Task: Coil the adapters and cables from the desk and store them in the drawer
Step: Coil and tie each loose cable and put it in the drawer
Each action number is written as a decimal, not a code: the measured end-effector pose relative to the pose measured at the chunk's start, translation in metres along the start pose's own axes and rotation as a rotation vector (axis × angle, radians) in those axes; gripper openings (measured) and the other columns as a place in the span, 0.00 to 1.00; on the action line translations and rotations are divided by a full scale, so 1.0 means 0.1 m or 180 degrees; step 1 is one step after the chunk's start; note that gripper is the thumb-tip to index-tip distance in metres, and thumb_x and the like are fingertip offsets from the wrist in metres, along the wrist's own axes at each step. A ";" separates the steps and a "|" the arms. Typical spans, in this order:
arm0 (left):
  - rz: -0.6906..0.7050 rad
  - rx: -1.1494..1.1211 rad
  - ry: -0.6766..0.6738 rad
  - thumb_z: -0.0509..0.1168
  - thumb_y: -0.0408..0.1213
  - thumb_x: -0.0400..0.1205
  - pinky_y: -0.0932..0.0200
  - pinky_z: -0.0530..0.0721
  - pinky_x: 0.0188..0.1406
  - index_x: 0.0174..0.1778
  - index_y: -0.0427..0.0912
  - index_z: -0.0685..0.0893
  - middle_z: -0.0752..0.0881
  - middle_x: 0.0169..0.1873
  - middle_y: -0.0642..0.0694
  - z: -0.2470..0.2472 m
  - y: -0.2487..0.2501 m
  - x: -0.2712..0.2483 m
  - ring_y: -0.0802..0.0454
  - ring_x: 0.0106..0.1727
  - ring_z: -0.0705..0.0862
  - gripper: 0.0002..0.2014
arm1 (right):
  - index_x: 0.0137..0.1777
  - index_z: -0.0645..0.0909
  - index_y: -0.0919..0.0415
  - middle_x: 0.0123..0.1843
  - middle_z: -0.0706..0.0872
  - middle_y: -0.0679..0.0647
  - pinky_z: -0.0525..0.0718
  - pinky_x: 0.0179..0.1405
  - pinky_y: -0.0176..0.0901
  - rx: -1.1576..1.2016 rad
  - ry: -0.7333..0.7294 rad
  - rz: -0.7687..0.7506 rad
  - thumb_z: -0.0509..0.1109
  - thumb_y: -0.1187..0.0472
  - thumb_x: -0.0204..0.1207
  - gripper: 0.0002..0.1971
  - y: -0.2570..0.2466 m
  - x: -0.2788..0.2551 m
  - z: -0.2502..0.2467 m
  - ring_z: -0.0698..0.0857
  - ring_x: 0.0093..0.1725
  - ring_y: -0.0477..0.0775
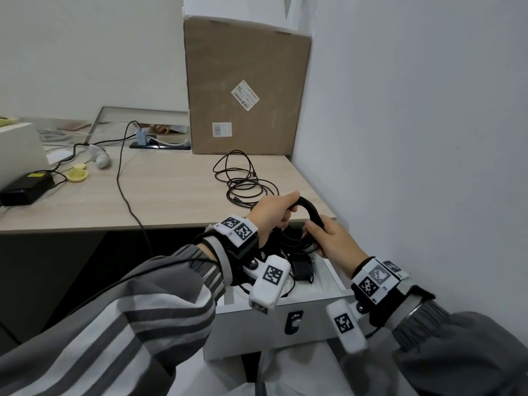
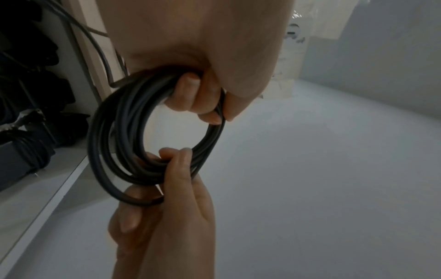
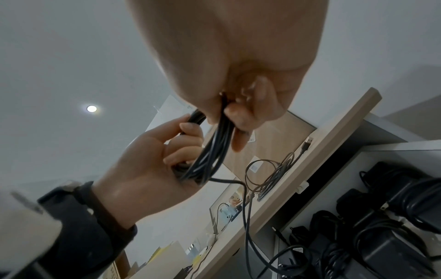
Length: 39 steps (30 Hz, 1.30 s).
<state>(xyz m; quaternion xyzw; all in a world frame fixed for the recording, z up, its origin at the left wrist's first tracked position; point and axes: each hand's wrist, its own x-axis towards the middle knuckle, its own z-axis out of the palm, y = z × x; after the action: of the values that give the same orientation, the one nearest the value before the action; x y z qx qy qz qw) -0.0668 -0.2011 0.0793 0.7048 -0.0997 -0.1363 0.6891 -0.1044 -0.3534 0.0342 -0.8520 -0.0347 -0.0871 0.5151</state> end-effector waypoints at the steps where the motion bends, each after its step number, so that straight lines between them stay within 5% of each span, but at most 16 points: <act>1: 0.0041 0.0082 0.0022 0.59 0.48 0.85 0.61 0.63 0.26 0.31 0.42 0.75 0.64 0.14 0.55 0.02 0.01 0.00 0.56 0.17 0.61 0.19 | 0.48 0.78 0.60 0.37 0.81 0.57 0.72 0.25 0.38 0.0039 -0.0057 0.0010 0.61 0.53 0.84 0.11 -0.01 -0.01 -0.03 0.75 0.25 0.47; 6: 0.0193 0.0261 0.0040 0.60 0.47 0.85 0.63 0.66 0.22 0.31 0.41 0.75 0.65 0.14 0.54 0.03 0.03 0.00 0.56 0.17 0.62 0.19 | 0.55 0.81 0.69 0.32 0.78 0.50 0.70 0.21 0.28 0.0192 -0.0310 0.0068 0.63 0.57 0.83 0.13 -0.11 -0.06 -0.15 0.73 0.21 0.39; 13: 0.0389 0.1044 -0.0251 0.61 0.48 0.85 0.64 0.66 0.22 0.27 0.42 0.75 0.68 0.15 0.52 -0.04 0.03 0.00 0.56 0.18 0.65 0.21 | 0.60 0.82 0.54 0.45 0.85 0.41 0.75 0.36 0.25 -0.0448 -0.0714 -0.0389 0.69 0.58 0.79 0.10 -0.28 0.00 -0.34 0.81 0.36 0.30; 18: 0.0380 0.1100 -0.0636 0.60 0.48 0.86 0.66 0.63 0.20 0.27 0.41 0.74 0.68 0.19 0.48 -0.06 -0.01 0.00 0.58 0.18 0.63 0.22 | 0.47 0.80 0.47 0.38 0.82 0.47 0.73 0.33 0.24 -0.1050 -0.1074 -0.0648 0.69 0.61 0.79 0.06 -0.47 0.03 -0.39 0.77 0.30 0.35; 24: 0.0667 0.1603 -0.0614 0.56 0.51 0.87 0.70 0.71 0.24 0.28 0.41 0.79 0.75 0.19 0.48 -0.07 -0.07 0.02 0.58 0.20 0.71 0.24 | 0.61 0.76 0.49 0.41 0.79 0.35 0.71 0.37 0.22 -0.1629 -0.0988 -0.0635 0.63 0.59 0.83 0.09 -0.38 0.07 -0.24 0.77 0.37 0.30; 27: 0.0996 0.2017 -0.0564 0.57 0.51 0.87 0.73 0.74 0.31 0.33 0.40 0.83 0.83 0.25 0.51 -0.12 -0.08 0.09 0.60 0.27 0.77 0.23 | 0.60 0.77 0.51 0.42 0.83 0.40 0.71 0.42 0.29 -0.1592 -0.0855 -0.0613 0.61 0.58 0.84 0.09 -0.34 0.09 -0.19 0.81 0.40 0.37; 31: 0.1145 0.2579 -0.0630 0.55 0.53 0.87 0.74 0.71 0.31 0.38 0.41 0.85 0.80 0.26 0.56 -0.18 -0.05 0.17 0.66 0.26 0.76 0.22 | 0.69 0.76 0.50 0.54 0.86 0.47 0.76 0.54 0.39 -0.1549 -0.0781 -0.0551 0.61 0.55 0.83 0.15 -0.32 0.08 -0.17 0.83 0.53 0.48; 36: 0.0816 0.2765 -0.0986 0.49 0.55 0.87 0.65 0.79 0.42 0.47 0.39 0.85 0.87 0.41 0.47 -0.22 -0.07 0.15 0.54 0.41 0.82 0.26 | 0.50 0.77 0.47 0.43 0.87 0.47 0.81 0.53 0.48 -0.1615 -0.0784 -0.0490 0.62 0.54 0.82 0.03 -0.22 0.11 -0.20 0.84 0.47 0.50; 39: 0.0826 0.3101 -0.0887 0.49 0.58 0.86 0.65 0.74 0.37 0.41 0.45 0.81 0.82 0.34 0.52 -0.24 -0.05 0.13 0.57 0.36 0.79 0.24 | 0.45 0.73 0.44 0.41 0.85 0.48 0.78 0.47 0.43 -0.1719 -0.0723 -0.0387 0.62 0.54 0.82 0.05 -0.20 0.09 -0.22 0.83 0.43 0.50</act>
<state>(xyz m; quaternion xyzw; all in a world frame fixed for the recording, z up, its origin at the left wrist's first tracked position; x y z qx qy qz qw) -0.0469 -0.1823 0.0741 0.9006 -0.3287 -0.0801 0.2727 -0.1007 -0.3634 0.0633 -0.9588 -0.1186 -0.0280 0.2565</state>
